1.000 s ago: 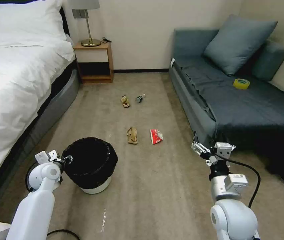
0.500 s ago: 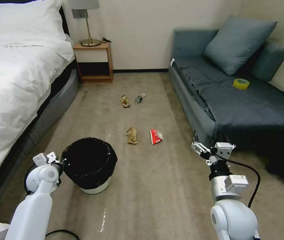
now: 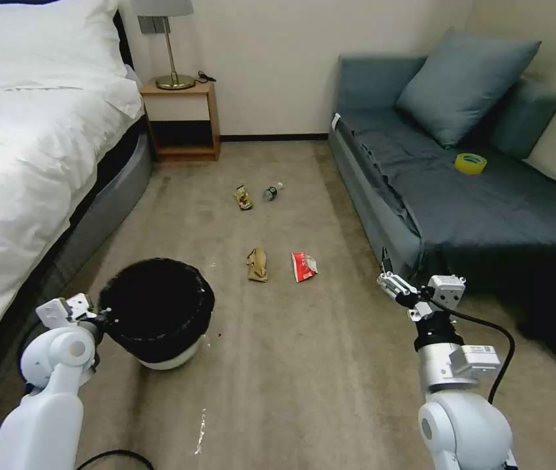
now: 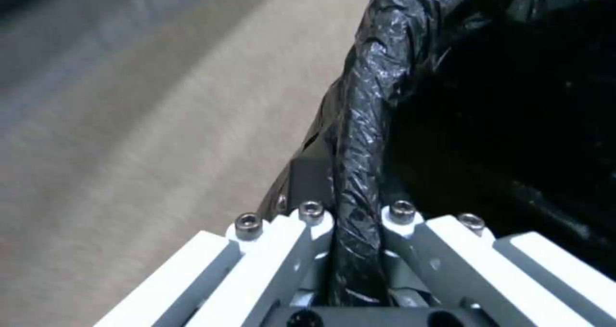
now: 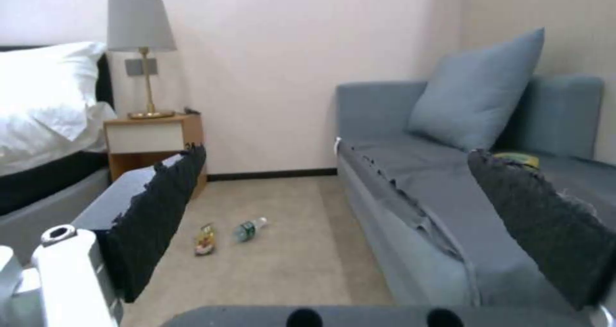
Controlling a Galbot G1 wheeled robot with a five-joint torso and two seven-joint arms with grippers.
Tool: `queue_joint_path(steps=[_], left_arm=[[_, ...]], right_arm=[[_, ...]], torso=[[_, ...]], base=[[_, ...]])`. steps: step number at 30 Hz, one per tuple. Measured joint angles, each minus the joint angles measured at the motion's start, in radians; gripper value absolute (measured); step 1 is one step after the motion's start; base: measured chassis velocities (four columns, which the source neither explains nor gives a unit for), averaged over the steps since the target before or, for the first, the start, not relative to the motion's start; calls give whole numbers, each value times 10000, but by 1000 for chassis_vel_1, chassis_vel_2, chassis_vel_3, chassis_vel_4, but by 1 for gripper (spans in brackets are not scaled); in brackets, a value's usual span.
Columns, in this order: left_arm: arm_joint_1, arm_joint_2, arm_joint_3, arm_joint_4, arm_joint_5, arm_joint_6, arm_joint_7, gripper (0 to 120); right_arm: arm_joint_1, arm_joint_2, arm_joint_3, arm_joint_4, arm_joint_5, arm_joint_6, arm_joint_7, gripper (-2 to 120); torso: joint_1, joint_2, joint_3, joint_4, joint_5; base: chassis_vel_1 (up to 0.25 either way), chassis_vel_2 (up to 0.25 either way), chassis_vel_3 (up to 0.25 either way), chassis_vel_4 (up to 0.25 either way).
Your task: Pick up the trash bin, then pick up the garbage on the floor and place it into the trash bin.
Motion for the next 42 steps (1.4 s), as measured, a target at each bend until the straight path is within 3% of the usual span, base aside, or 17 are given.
queue_joint_path(steps=[4, 8, 25, 42], left_arm=[[388, -128, -312, -422, 1038, -10, 335, 3], [644, -274, -491, -746, 1193, -24, 424, 3], [761, -629, -541, -910, 1194, -44, 533, 3], [556, -504, -686, -675, 1116, -58, 656, 3]], right_arm=[[-24, -134, 19, -19, 56, 234, -82, 100], [-25, -258, 24, -106, 59, 404, -248, 100], [-58, -313, 14, -369, -4, 827, -714, 100], [-98, -219, -35, -433, -102, 856, -801, 100]], torso=[[0, 0, 0, 1, 0], [0, 0, -1, 0, 0], [-1, 3, -3, 1, 1], [0, 2, 0, 0, 0]], base=[[0, 0, 0, 0], [0, 0, 0, 0], [-7, 12, 13, -10], [-176, 169, 168, -172]])
